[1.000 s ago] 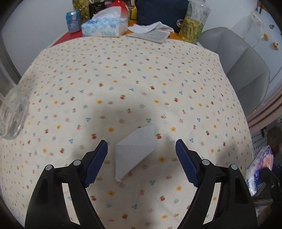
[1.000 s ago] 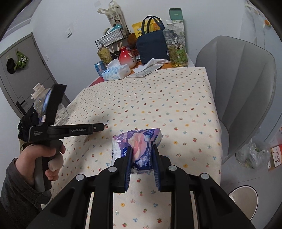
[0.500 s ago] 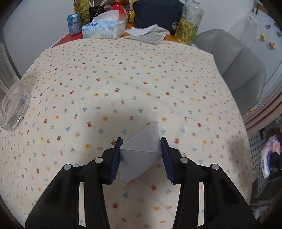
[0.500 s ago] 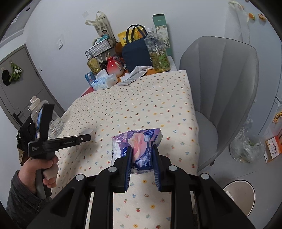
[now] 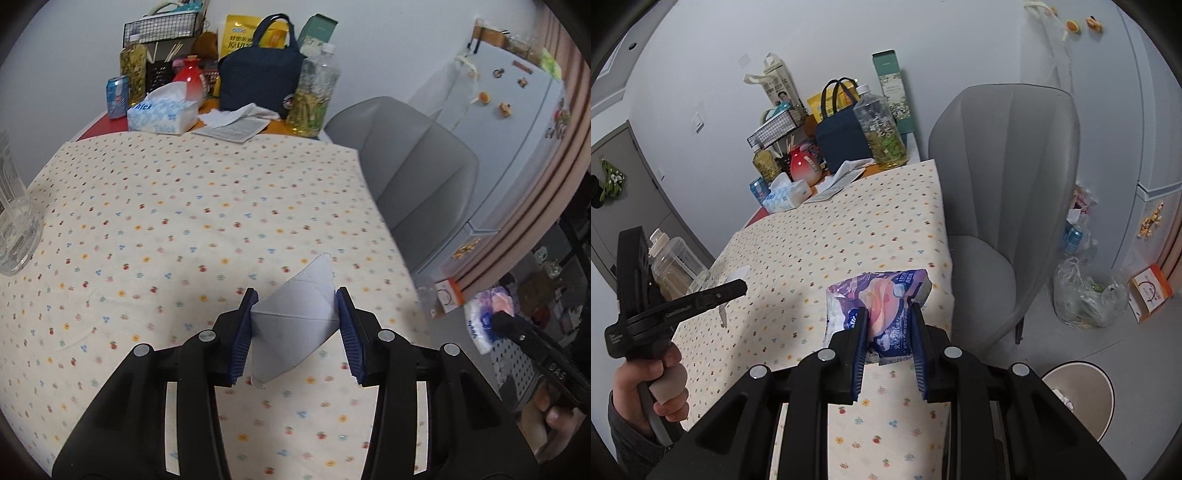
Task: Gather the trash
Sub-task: 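Carry the packet and paper scrap over to the beige bin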
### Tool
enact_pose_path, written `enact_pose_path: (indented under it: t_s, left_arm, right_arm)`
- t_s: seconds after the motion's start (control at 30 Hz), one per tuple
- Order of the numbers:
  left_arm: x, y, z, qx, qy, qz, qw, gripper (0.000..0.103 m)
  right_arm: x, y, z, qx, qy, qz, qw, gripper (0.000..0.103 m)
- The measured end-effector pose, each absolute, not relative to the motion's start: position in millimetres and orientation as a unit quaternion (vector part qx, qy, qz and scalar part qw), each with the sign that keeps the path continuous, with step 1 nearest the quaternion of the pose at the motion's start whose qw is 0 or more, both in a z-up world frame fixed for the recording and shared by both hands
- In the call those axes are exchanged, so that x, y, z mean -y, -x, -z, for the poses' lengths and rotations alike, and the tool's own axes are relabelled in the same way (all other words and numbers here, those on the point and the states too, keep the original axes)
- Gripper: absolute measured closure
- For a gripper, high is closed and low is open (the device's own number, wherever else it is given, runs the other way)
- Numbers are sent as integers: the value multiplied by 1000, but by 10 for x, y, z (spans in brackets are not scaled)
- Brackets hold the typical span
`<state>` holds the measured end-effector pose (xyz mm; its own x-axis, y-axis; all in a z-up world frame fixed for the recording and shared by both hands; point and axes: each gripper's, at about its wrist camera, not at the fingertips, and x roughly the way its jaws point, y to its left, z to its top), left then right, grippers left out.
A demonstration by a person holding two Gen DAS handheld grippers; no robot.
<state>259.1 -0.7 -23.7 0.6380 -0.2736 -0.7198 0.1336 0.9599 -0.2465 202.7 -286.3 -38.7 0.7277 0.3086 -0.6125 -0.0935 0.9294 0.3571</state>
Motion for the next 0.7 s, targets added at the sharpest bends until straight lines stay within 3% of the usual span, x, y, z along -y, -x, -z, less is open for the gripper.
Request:
enact_pose_path:
  t_s: [0.7]
  left_arm:
    - [980,-2167,311,-395,99,190,894,60]
  right_arm:
    - [3689,-1543,486,-337,-201,-42,919,81]
